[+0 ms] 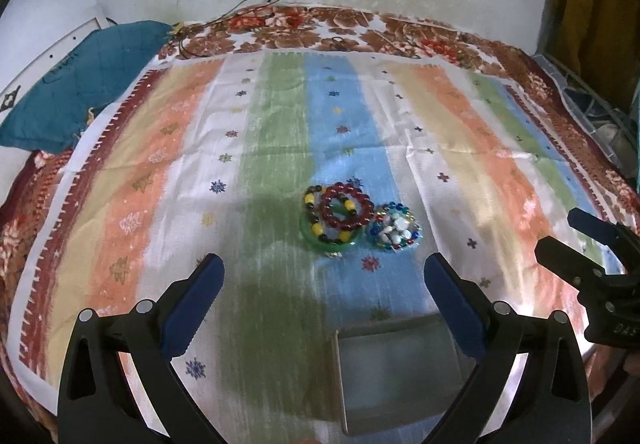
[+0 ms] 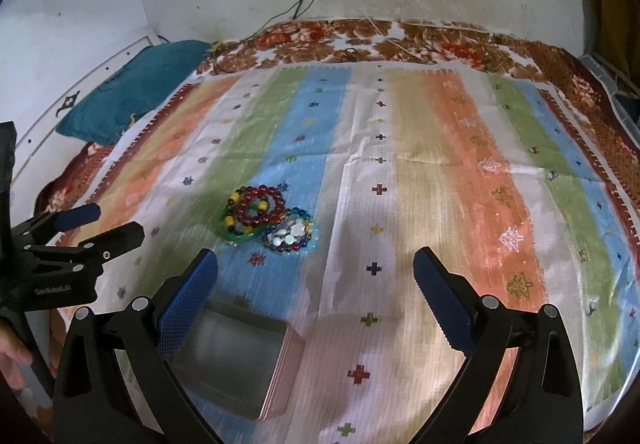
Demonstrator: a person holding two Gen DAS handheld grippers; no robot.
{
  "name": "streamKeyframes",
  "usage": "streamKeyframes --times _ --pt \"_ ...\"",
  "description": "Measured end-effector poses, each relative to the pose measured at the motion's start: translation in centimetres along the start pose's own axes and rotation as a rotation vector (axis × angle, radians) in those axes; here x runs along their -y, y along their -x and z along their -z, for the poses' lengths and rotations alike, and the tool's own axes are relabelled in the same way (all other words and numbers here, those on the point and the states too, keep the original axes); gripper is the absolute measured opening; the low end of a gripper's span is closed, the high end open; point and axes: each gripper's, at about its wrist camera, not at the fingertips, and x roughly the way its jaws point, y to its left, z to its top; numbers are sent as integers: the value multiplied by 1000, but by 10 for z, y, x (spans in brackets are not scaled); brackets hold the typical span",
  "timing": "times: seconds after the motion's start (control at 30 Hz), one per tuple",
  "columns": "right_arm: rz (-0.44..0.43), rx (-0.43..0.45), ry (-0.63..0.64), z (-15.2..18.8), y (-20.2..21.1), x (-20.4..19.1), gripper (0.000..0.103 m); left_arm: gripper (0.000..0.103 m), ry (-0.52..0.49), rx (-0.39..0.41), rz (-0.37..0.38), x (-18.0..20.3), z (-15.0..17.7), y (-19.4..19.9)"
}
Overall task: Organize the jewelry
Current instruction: 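Move both tools forward toward the pile of bracelets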
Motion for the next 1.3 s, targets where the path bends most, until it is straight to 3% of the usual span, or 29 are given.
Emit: streamKeyframes --times 0.23,0.47,0.9,1.07,1.3 --pt "-19 -43 12 -9 -23 -2 99 97 33 -56 -16 -6 -20 -28" --pt "-30 -99 0 -17 -50 1 99 97 -18 -89 -13 7 -40 -51" --pt "-100 -166 -71 -24 -87 12 99 97 -20 -194 -12 7 -60 -109" --pt "-105 -188 -71 -27 -100 12 99 97 -74 -222 -51 10 -60 -128" --pt "-81 -208 -57 -33 -117 12 96 92 -74 -238 12 14 -70 -141"
